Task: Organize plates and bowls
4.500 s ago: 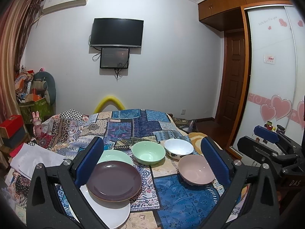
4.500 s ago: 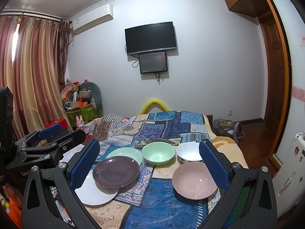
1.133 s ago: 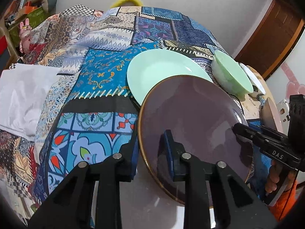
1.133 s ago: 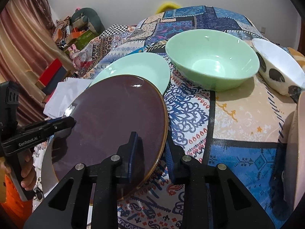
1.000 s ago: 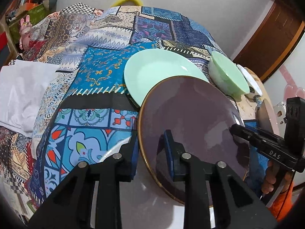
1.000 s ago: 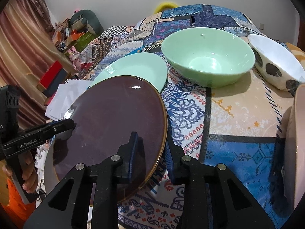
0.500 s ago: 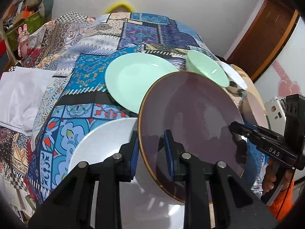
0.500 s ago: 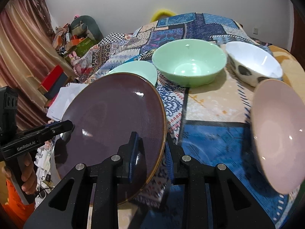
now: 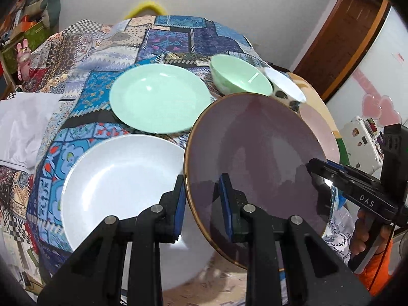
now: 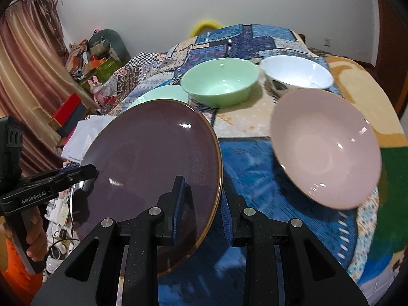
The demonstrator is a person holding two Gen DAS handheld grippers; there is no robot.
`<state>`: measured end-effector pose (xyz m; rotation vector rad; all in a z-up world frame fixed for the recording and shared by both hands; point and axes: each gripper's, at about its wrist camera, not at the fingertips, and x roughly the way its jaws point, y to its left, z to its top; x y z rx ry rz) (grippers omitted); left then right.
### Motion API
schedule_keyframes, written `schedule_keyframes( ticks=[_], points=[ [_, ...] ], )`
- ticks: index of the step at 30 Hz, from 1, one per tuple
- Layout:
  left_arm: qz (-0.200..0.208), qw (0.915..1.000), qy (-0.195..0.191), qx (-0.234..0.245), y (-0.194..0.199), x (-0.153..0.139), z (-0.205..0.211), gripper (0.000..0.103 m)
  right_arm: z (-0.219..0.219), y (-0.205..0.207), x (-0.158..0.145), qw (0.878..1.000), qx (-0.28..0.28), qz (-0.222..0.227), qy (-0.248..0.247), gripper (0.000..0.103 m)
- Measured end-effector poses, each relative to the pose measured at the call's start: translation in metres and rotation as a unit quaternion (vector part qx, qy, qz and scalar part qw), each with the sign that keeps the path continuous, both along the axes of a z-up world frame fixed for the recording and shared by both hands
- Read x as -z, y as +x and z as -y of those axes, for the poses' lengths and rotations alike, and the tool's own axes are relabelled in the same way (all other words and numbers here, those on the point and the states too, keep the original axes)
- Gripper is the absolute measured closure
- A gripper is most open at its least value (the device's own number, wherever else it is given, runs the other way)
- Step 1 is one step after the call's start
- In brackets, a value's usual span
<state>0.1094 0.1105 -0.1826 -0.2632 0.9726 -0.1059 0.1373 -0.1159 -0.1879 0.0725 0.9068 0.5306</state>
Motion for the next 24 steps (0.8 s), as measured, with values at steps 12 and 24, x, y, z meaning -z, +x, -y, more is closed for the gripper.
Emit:
schedule_keyframes(
  ticks=[12,24],
  points=[
    [-0.043,0.9989,-0.001,0.018,0.006,0.025,0.038,0.078,0.031,-0.011,0.016,1.000,0.021,-0.012,-0.017,0.079],
    [-0.067,0.9973,0.006,0.028,0.031,0.046,0.050,0.078,0.045,-0.005,0.035,0.999,0.033,-0.031,-0.023,0.079]
  ],
)
